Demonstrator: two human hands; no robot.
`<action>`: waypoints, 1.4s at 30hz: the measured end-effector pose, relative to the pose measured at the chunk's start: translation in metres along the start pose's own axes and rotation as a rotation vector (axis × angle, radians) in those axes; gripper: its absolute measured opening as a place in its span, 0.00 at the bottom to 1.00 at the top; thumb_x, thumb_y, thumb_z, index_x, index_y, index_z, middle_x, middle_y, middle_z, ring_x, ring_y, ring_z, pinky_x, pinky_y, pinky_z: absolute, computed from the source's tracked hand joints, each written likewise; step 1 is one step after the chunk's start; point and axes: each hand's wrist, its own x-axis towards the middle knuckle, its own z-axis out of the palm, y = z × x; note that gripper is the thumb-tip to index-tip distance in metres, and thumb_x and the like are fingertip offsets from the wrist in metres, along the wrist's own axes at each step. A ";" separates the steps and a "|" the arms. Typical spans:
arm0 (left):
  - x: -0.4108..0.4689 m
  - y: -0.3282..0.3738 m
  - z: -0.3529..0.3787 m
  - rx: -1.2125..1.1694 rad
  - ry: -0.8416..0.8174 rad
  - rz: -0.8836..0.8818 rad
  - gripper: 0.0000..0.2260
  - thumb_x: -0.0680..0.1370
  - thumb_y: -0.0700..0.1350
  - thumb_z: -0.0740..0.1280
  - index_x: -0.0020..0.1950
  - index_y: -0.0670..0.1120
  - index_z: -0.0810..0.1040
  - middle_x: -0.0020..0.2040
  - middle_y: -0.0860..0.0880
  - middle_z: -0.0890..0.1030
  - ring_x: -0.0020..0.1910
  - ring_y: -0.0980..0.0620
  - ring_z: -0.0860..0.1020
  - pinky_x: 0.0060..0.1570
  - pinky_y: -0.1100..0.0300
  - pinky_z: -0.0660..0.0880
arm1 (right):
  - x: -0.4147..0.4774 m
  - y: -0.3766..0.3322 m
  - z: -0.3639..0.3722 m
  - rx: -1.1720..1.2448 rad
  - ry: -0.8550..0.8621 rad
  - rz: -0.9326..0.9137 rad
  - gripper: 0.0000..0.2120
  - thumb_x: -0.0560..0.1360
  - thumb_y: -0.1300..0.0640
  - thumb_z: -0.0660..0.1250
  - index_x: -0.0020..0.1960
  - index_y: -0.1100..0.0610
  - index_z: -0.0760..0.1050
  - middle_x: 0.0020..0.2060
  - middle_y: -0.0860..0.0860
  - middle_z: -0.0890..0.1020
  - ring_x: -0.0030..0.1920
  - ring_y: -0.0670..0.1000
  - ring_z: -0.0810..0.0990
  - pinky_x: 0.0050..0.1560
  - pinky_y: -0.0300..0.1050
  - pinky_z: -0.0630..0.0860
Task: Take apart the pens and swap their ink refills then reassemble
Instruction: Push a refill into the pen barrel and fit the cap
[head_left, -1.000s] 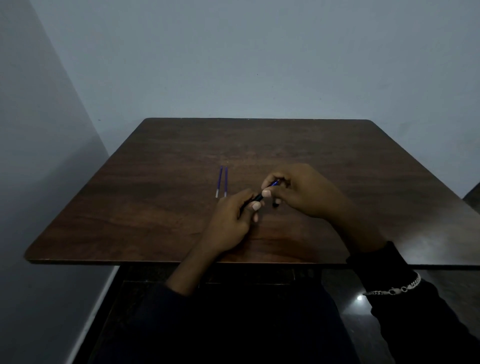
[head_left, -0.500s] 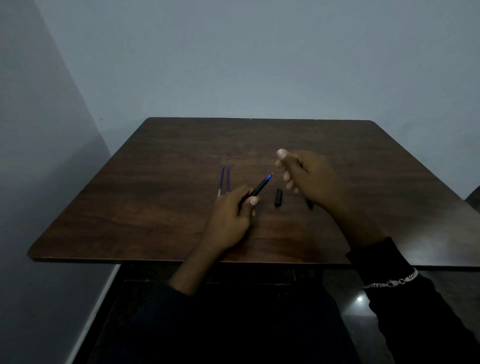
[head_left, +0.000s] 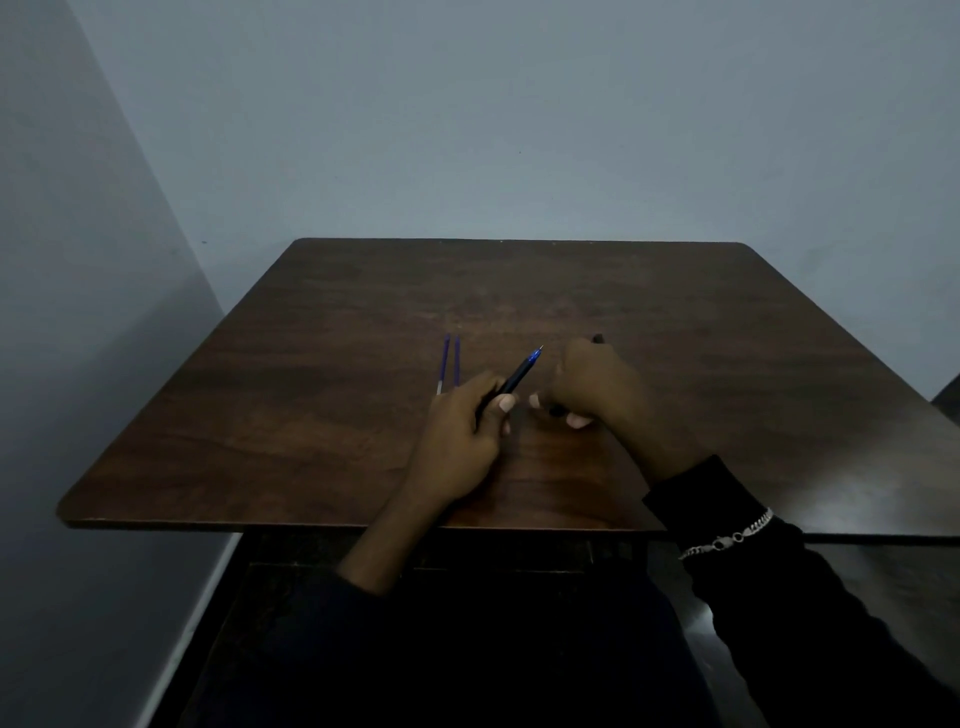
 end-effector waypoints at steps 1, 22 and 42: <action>0.000 0.000 0.000 0.000 -0.001 -0.003 0.10 0.85 0.42 0.64 0.45 0.42 0.78 0.35 0.51 0.80 0.34 0.59 0.77 0.35 0.69 0.70 | 0.001 -0.002 0.000 -0.013 -0.022 0.022 0.13 0.76 0.52 0.75 0.41 0.59 0.76 0.34 0.53 0.84 0.28 0.48 0.82 0.28 0.41 0.77; 0.000 0.002 0.000 0.008 -0.002 -0.024 0.10 0.85 0.41 0.65 0.45 0.42 0.78 0.34 0.53 0.80 0.33 0.58 0.77 0.35 0.68 0.69 | -0.012 0.023 0.000 1.106 0.119 -0.331 0.14 0.79 0.68 0.69 0.64 0.61 0.78 0.44 0.56 0.86 0.40 0.52 0.88 0.40 0.45 0.84; -0.001 0.005 0.000 0.006 -0.019 -0.026 0.09 0.85 0.42 0.64 0.47 0.41 0.79 0.36 0.51 0.82 0.35 0.57 0.78 0.34 0.71 0.69 | -0.026 0.026 0.004 1.167 0.142 -0.537 0.14 0.80 0.68 0.68 0.65 0.59 0.77 0.43 0.55 0.83 0.47 0.61 0.89 0.42 0.47 0.85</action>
